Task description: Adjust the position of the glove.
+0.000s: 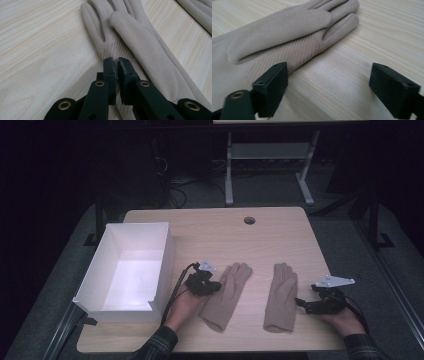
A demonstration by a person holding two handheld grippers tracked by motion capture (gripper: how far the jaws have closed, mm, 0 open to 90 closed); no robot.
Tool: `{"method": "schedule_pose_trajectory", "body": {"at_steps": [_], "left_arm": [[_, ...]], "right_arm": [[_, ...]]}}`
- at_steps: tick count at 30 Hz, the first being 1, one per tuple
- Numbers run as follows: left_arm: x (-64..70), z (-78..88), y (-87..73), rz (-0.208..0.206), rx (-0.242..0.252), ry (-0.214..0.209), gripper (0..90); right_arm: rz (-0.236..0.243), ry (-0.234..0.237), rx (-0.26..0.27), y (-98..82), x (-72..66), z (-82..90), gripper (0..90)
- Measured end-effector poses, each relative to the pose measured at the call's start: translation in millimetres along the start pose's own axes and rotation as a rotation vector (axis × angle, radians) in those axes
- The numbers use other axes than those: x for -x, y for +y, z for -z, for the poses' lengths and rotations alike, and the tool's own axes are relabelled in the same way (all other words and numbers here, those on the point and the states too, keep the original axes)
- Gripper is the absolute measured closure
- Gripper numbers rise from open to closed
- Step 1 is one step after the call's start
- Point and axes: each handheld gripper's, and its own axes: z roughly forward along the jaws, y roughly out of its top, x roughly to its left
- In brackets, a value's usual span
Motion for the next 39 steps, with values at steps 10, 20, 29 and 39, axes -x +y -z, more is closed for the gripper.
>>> {"method": "schedule_pose_trajectory", "body": {"at_steps": [10, 20, 29, 39], "left_arm": [[-1.1, -0.3, -1.4, 0.007, 0.014, -0.008, 84.7], [0.2, -0.3, -1.3, -0.003, 0.011, 0.001, 84.8], [1.2, -0.5, -1.3, -0.007, 0.012, 0.006, 84.8], [1.0, -0.6, -1.3, -0.006, 0.013, 0.006, 84.8]], "right_arm": [[0.051, 0.146, 0.110, 16.8, -6.6, 17.0, 89.9], [0.118, 0.152, 0.006, 24.4, -15.2, -16.5, 89.9], [0.158, 0.214, 0.002, 31.6, -34.1, -24.4, 90.0], [0.188, 0.260, -0.006, 43.8, -64.0, -37.1, 89.9]]}}
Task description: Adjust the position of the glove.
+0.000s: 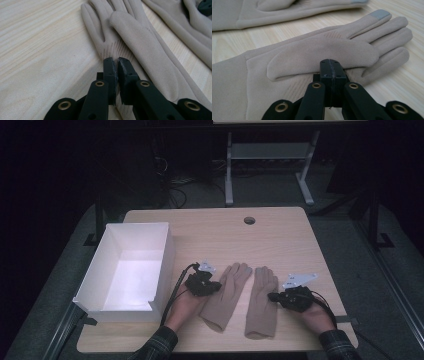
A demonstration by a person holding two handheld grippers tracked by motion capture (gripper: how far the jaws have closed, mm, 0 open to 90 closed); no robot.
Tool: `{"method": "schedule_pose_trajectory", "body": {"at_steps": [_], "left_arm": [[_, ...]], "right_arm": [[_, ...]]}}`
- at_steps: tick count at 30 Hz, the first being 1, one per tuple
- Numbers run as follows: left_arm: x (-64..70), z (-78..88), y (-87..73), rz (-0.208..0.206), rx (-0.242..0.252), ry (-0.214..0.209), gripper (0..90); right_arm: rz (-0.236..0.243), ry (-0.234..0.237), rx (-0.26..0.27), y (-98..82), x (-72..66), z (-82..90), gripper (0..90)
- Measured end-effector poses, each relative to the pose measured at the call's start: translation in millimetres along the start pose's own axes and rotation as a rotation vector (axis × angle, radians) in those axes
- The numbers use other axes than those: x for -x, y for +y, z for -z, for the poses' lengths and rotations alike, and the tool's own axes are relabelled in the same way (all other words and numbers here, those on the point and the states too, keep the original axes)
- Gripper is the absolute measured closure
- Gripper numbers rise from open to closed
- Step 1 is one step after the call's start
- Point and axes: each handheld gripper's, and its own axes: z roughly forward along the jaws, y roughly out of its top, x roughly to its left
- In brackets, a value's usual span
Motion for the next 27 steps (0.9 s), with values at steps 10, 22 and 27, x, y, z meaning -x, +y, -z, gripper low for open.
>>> {"method": "schedule_pose_trajectory", "body": {"at_steps": [10, 22, 27], "left_arm": [[0.0, 0.1, 0.1, 0.001, -0.001, 0.000, 84.8], [-0.9, 0.2, -0.1, 0.006, -0.002, -0.007, 84.8], [-0.2, 0.1, 0.0, 0.005, 0.000, -0.002, 85.0]], "right_arm": [[0.023, 0.024, 0.001, 2.6, -8.8, 5.1, 89.9], [0.004, 0.066, -0.008, -11.3, -11.7, 15.9, 89.9], [0.019, 0.094, -0.015, -6.9, -19.0, 9.4, 89.9]]}}
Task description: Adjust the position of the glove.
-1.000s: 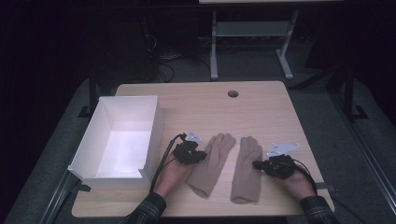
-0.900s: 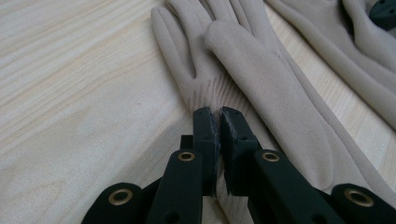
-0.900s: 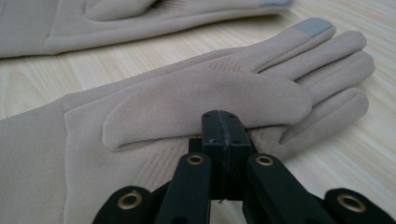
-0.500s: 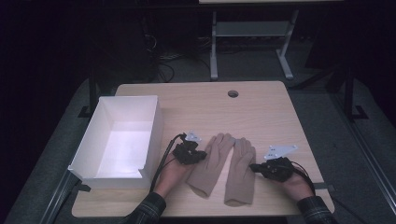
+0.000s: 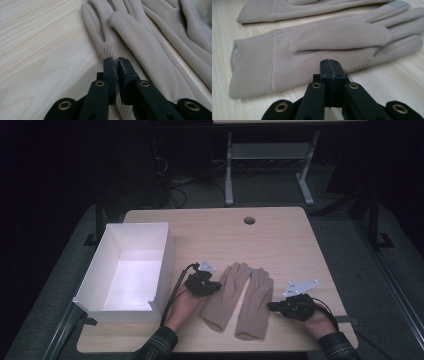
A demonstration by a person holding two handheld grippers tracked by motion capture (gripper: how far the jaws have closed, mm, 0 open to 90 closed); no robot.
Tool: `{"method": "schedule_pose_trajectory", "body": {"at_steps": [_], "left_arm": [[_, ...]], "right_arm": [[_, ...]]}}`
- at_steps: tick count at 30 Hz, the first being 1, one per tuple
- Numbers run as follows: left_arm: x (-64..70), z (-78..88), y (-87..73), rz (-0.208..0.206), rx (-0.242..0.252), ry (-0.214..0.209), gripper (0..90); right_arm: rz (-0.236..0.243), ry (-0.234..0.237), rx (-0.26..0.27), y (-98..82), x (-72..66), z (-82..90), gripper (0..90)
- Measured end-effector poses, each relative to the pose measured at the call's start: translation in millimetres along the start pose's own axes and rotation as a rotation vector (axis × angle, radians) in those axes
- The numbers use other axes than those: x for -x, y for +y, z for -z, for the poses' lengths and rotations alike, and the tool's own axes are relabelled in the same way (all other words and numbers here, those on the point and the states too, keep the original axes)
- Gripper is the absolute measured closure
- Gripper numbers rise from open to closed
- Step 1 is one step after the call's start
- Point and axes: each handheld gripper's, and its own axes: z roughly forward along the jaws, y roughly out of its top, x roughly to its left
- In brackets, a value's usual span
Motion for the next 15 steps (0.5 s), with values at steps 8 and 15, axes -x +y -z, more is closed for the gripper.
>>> {"method": "schedule_pose_trajectory", "body": {"at_steps": [8, 15], "left_arm": [[-1.8, 0.0, -0.3, 0.024, 0.010, -0.014, 85.5], [-0.2, 4.4, 2.0, 0.023, 0.045, -0.032, 86.3]], "right_arm": [[0.026, 0.020, 0.001, 4.1, -4.7, -7.0, 89.8], [0.033, 0.026, -0.003, 5.6, -6.0, -9.1, 89.8]]}}
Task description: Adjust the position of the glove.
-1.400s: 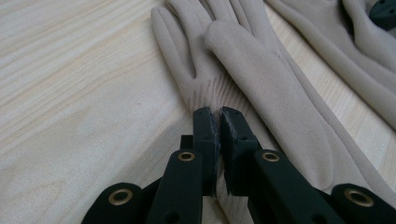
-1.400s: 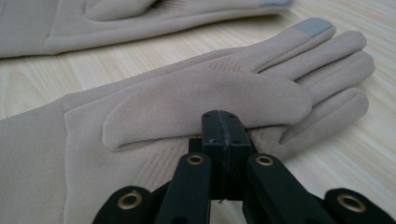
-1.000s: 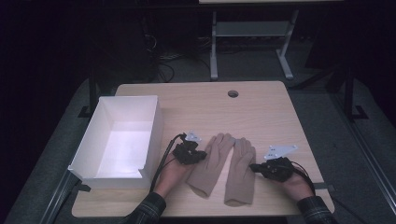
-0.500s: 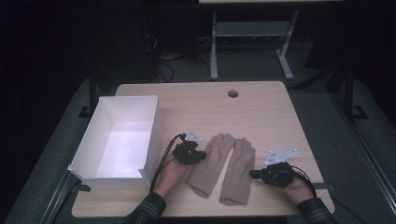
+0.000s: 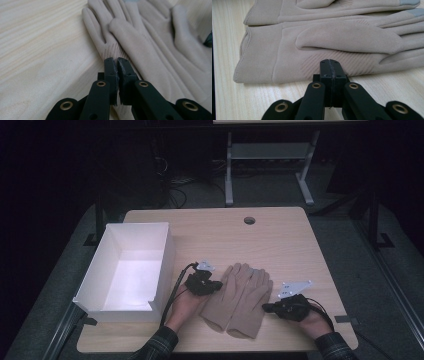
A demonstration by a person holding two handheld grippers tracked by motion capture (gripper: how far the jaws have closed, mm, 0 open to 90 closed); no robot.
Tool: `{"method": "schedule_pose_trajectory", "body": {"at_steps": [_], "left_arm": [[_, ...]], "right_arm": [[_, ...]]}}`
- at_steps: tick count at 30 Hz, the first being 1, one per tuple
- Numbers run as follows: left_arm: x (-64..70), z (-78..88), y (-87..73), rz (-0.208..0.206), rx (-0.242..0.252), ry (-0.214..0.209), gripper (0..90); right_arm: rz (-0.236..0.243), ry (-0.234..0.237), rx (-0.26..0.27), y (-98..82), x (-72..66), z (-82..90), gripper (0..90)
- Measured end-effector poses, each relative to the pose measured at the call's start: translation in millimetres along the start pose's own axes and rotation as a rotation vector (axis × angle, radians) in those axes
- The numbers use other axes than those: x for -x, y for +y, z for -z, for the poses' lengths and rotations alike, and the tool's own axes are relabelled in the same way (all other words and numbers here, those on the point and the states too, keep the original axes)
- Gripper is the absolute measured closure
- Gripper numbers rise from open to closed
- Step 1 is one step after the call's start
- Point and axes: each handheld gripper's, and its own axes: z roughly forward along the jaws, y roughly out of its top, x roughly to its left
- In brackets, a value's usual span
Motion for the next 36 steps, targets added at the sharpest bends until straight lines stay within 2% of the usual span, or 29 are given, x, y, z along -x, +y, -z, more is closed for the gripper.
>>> {"method": "schedule_pose_trajectory", "body": {"at_steps": [4, 12, 18, 21, 25, 36], "left_arm": [[-0.2, 7.5, 2.9, 0.027, 0.047, -0.015, 86.5], [1.2, 19.1, 7.4, 0.031, 0.081, -0.022, 86.5], [8.0, 20.1, 13.6, 0.025, 0.111, -0.061, 86.5], [13.0, 19.7, 17.7, 0.033, 0.129, -0.100, 86.5], [21.4, 16.4, 22.4, 0.001, 0.124, -0.112, 86.6], [38.3, 14.7, 35.8, -0.038, 0.145, -0.148, 86.7]], "right_arm": [[0.000, 0.000, 0.000, 0.3, -0.2, -0.3, 89.8], [-0.001, 0.002, 0.002, 2.3, -3.1, -3.1, 89.8], [0.009, 0.002, 0.005, 2.9, -2.9, -4.3, 89.8], [0.008, 0.004, 0.007, 3.1, -2.6, -4.8, 89.8], [0.006, 0.006, 0.007, 3.5, -2.6, -5.2, 89.8], [0.003, 0.010, 0.015, 5.8, -3.6, -8.5, 89.9]]}}
